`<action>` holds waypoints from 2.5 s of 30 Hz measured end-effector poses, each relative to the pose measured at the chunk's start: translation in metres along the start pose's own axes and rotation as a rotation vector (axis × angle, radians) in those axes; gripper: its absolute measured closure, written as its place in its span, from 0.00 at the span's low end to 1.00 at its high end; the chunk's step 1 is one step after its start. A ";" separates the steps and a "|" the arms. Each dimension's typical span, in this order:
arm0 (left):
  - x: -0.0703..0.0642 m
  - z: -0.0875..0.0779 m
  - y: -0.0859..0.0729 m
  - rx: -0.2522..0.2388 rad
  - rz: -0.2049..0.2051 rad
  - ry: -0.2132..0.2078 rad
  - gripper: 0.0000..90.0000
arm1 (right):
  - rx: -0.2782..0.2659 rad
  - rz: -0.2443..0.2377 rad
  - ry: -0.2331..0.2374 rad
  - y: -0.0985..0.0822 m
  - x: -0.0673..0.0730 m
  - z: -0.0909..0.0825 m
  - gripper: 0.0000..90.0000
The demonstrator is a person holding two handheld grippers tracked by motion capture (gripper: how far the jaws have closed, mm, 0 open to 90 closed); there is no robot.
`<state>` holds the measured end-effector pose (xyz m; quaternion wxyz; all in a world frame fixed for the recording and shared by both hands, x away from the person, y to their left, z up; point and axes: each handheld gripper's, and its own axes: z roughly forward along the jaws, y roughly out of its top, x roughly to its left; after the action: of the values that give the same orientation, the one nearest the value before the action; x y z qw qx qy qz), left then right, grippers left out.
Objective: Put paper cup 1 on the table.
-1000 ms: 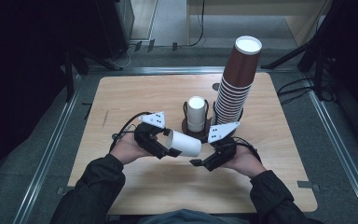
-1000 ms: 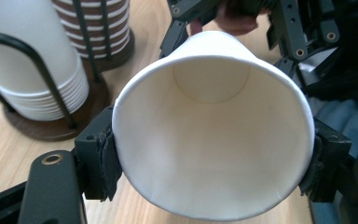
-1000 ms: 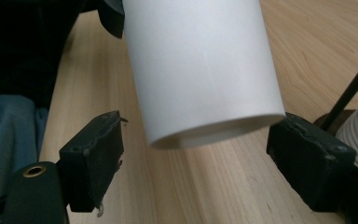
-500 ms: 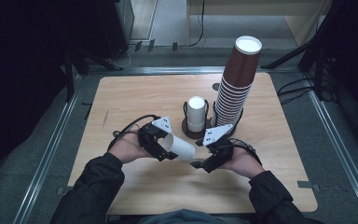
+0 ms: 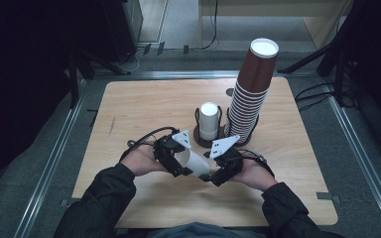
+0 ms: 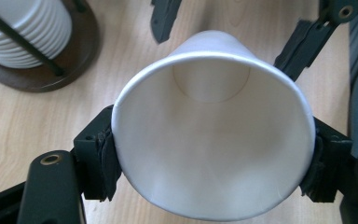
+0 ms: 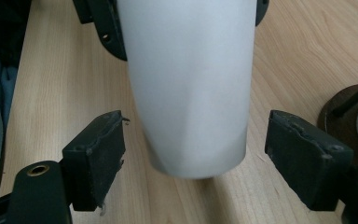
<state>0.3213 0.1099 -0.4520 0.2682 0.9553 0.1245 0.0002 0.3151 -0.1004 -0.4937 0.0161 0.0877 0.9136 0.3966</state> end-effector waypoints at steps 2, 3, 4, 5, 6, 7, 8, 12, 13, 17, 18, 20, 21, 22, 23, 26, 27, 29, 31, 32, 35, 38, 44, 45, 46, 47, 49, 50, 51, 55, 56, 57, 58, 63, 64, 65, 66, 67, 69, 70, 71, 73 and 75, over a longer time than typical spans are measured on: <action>-0.001 0.000 0.001 -0.005 0.002 -0.009 0.25 | 0.002 -0.007 0.008 0.001 0.001 0.002 0.23; -0.002 0.000 0.002 -0.007 0.005 -0.012 0.25 | 0.007 -0.011 0.008 0.001 0.002 0.003 0.24; -0.002 0.000 0.003 -0.008 0.007 -0.015 0.25 | 0.013 -0.014 0.012 0.002 0.004 0.004 0.24; -0.002 0.000 0.003 -0.016 0.008 -0.019 0.25 | 0.014 -0.028 0.010 0.002 0.004 0.005 0.24; -0.002 0.000 0.004 -0.019 0.005 -0.028 0.25 | 0.021 -0.027 0.012 0.002 0.005 0.006 0.24; -0.003 0.000 0.004 -0.019 0.007 -0.027 0.25 | 0.020 -0.036 0.008 0.003 0.005 0.008 0.24; -0.003 0.000 0.005 -0.016 0.009 -0.028 0.25 | 0.020 -0.030 0.010 0.003 0.006 0.008 0.25; -0.004 0.002 0.006 -0.011 0.015 -0.036 0.25 | 0.006 -0.039 0.015 0.006 0.007 0.009 0.32; -0.004 0.002 0.006 -0.009 0.016 -0.037 0.25 | 0.009 -0.037 0.018 0.006 0.007 0.008 0.34; -0.005 0.001 0.005 -0.015 0.025 -0.030 0.23 | 0.004 -0.052 0.021 0.006 0.008 0.009 0.35; -0.005 0.001 0.005 -0.020 0.026 -0.026 0.22 | -0.002 -0.059 0.018 0.006 0.008 0.008 0.35; -0.005 0.001 0.005 -0.031 0.015 -0.019 0.15 | -0.009 -0.057 0.016 0.006 0.008 0.007 0.35; -0.005 0.000 0.005 -0.034 0.013 -0.008 0.11 | -0.010 -0.059 0.012 0.006 0.008 0.006 0.35; -0.005 0.000 0.005 -0.040 0.006 -0.005 0.10 | -0.011 -0.054 0.011 0.006 0.007 0.005 0.35; -0.005 -0.001 0.004 -0.048 0.002 -0.002 0.08 | -0.015 -0.060 0.005 0.005 0.007 0.004 0.35; -0.003 -0.003 0.002 -0.068 -0.017 -0.002 0.02 | -0.028 -0.061 -0.007 0.004 0.004 0.001 0.35; -0.002 -0.004 0.002 -0.079 -0.025 -0.005 0.02 | -0.032 -0.056 -0.005 0.003 0.004 0.000 0.35; 0.000 -0.007 0.000 -0.102 -0.032 -0.015 0.02 | -0.045 -0.053 -0.011 0.003 0.002 -0.002 0.36; 0.001 -0.010 -0.001 -0.126 -0.039 -0.012 0.02 | -0.060 -0.040 -0.013 0.002 0.001 -0.005 0.36; 0.002 -0.012 -0.001 -0.141 -0.042 -0.015 0.02 | -0.071 -0.043 -0.017 0.002 0.000 -0.006 0.36; 0.003 -0.016 -0.003 -0.179 -0.057 -0.020 0.02 | -0.101 -0.023 -0.018 0.001 -0.002 -0.010 0.36; 0.004 -0.019 -0.005 -0.216 -0.081 -0.027 0.02 | -0.137 -0.010 -0.025 0.001 -0.005 -0.014 0.36; 0.004 -0.021 -0.007 -0.285 -0.109 -0.043 0.02 | -0.193 0.033 -0.009 0.000 -0.008 -0.021 0.36; 0.004 -0.022 -0.007 -0.305 -0.116 -0.051 0.02 | -0.207 0.038 -0.004 0.000 -0.009 -0.022 0.36; 0.004 -0.022 -0.007 -0.317 -0.121 -0.055 0.02 | -0.219 0.047 0.003 0.000 -0.009 -0.023 0.36; 0.004 -0.022 -0.006 -0.337 -0.123 -0.052 0.02 | -0.225 0.051 0.008 0.000 -0.009 -0.023 0.36; 0.004 -0.023 -0.005 -0.359 -0.130 -0.050 0.02 | -0.235 0.057 0.015 0.001 -0.008 -0.023 0.36; 0.004 -0.023 -0.005 -0.370 -0.133 -0.047 0.02 | -0.238 0.055 0.016 0.001 -0.008 -0.023 0.36; 0.004 -0.023 -0.004 -0.380 -0.137 -0.047 0.02 | -0.237 0.054 0.021 0.001 -0.007 -0.022 0.36; 0.004 -0.021 -0.003 -0.405 -0.155 -0.064 0.02 | -0.250 0.047 0.027 0.002 -0.007 -0.020 0.36; 0.004 -0.021 -0.003 -0.410 -0.160 -0.066 0.02 | -0.256 0.046 0.029 0.002 -0.007 -0.020 0.36; 0.004 -0.020 -0.002 -0.412 -0.160 -0.069 0.03 | -0.260 0.049 0.033 0.002 -0.006 -0.020 0.36; 0.004 -0.020 -0.002 -0.415 -0.158 -0.068 0.03 | -0.262 0.058 0.042 0.003 -0.006 -0.020 0.36; 0.003 -0.020 -0.002 -0.436 -0.158 -0.086 0.12 | -0.272 0.075 0.056 0.003 -0.005 -0.020 0.36; 0.004 -0.020 -0.002 -0.436 -0.162 -0.082 0.16 | -0.275 0.078 0.059 0.003 -0.005 -0.020 0.36; 0.005 -0.020 -0.002 -0.437 -0.169 -0.084 0.16 | -0.277 0.078 0.061 0.003 -0.005 -0.020 0.36; 0.005 -0.020 -0.003 -0.439 -0.173 -0.080 0.17 | -0.278 0.078 0.058 0.003 -0.005 -0.020 0.36; 0.005 -0.020 -0.003 -0.440 -0.172 -0.076 0.18 | -0.276 0.076 0.054 0.003 -0.005 -0.020 0.36; 0.005 -0.021 -0.003 -0.445 -0.168 -0.072 0.21 | -0.278 0.082 0.054 0.003 -0.006 -0.020 0.36; 0.004 -0.022 -0.003 -0.446 -0.163 -0.065 0.22 | -0.281 0.084 0.055 0.003 -0.006 -0.020 0.36; 0.004 -0.022 -0.003 -0.447 -0.160 -0.062 0.23 | -0.282 0.083 0.051 0.003 -0.006 -0.021 0.36; 0.004 -0.022 -0.002 -0.445 -0.161 -0.061 0.24 | -0.282 0.089 0.055 0.003 -0.006 -0.021 0.36; 0.004 -0.022 -0.002 -0.439 -0.163 -0.064 0.25 | -0.278 0.098 0.064 0.003 -0.007 -0.020 0.36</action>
<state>0.3231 0.1238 -0.4343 0.4725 0.8603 0.1897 -0.0249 0.3208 -0.1141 -0.4778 -0.0203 0.1167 0.8444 0.5224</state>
